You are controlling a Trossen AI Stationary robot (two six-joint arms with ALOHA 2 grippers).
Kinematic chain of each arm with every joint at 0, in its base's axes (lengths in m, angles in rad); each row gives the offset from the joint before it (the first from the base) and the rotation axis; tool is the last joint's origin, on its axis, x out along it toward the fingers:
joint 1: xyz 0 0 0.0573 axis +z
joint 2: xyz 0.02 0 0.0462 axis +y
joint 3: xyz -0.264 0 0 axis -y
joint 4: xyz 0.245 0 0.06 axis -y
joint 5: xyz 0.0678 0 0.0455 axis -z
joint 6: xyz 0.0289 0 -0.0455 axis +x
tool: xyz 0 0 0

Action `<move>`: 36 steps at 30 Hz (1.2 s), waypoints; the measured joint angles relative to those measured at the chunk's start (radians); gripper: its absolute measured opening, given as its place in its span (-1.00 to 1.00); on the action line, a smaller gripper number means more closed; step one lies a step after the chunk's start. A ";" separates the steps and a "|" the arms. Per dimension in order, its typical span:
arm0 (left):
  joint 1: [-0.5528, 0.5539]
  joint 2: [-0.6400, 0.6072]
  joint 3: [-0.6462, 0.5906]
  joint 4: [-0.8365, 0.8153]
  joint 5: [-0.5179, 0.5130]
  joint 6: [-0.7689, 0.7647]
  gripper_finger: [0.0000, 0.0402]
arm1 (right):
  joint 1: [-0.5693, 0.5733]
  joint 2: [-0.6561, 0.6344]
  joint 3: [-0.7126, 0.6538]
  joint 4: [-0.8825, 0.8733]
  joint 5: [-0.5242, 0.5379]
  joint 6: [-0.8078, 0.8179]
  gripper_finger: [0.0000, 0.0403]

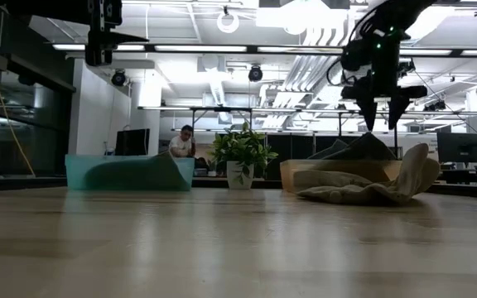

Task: Pick & Place hat
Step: Put the brown cap into the blue bin

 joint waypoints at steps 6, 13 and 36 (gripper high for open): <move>0.000 0.000 0.000 -0.001 -0.001 0.000 0.32 | 0.001 -0.080 0.000 0.000 -0.067 -0.013 0.26; 0.000 0.000 0.000 -0.001 0.000 0.000 0.32 | 0.031 -0.173 0.000 0.000 -0.154 -0.004 0.26; 0.000 0.000 0.000 -0.003 0.074 0.044 0.32 | 0.455 -0.344 0.000 0.009 -0.288 0.428 0.26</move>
